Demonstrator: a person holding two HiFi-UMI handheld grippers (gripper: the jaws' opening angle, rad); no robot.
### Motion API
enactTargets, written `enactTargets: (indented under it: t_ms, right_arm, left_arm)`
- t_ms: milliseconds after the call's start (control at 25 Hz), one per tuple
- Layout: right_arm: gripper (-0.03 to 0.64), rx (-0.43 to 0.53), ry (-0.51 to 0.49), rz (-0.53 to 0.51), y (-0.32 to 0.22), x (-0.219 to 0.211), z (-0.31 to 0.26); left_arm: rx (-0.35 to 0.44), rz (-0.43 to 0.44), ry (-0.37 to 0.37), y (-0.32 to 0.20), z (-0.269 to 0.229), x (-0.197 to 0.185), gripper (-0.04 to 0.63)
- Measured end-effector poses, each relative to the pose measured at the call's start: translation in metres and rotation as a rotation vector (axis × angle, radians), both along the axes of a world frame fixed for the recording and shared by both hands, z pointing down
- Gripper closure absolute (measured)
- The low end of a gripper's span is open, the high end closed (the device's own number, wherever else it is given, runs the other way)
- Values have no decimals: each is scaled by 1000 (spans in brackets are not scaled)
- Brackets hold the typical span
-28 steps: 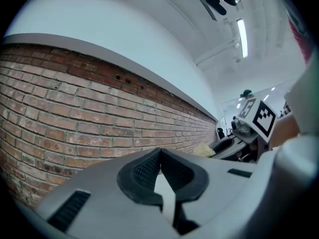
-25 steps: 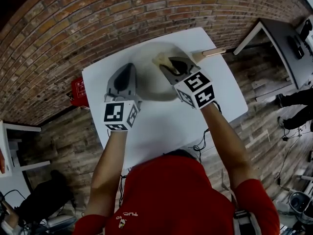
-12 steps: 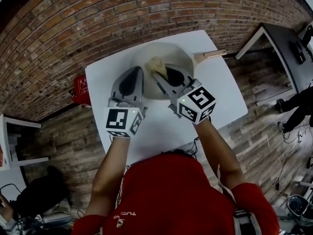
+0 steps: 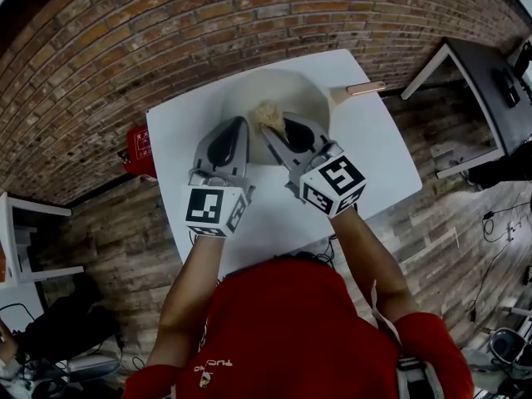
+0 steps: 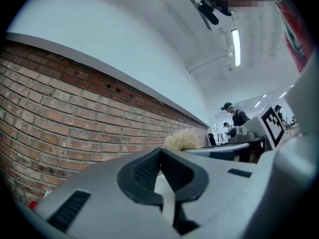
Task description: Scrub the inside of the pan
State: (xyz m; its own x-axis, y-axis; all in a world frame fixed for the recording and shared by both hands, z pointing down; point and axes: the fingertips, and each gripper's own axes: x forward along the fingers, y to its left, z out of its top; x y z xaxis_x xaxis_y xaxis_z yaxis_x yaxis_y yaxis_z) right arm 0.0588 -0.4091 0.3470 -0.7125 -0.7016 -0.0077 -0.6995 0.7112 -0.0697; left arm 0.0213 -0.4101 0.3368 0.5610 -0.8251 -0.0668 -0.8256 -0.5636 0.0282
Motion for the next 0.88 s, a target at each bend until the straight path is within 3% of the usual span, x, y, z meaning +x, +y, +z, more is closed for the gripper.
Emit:
enactTargets:
  t_ms: [880]
  right_arm:
    - [531, -10, 0, 24, -2, 5, 2]
  left_arm:
    - [-5, 6, 11, 1, 3, 0, 581]
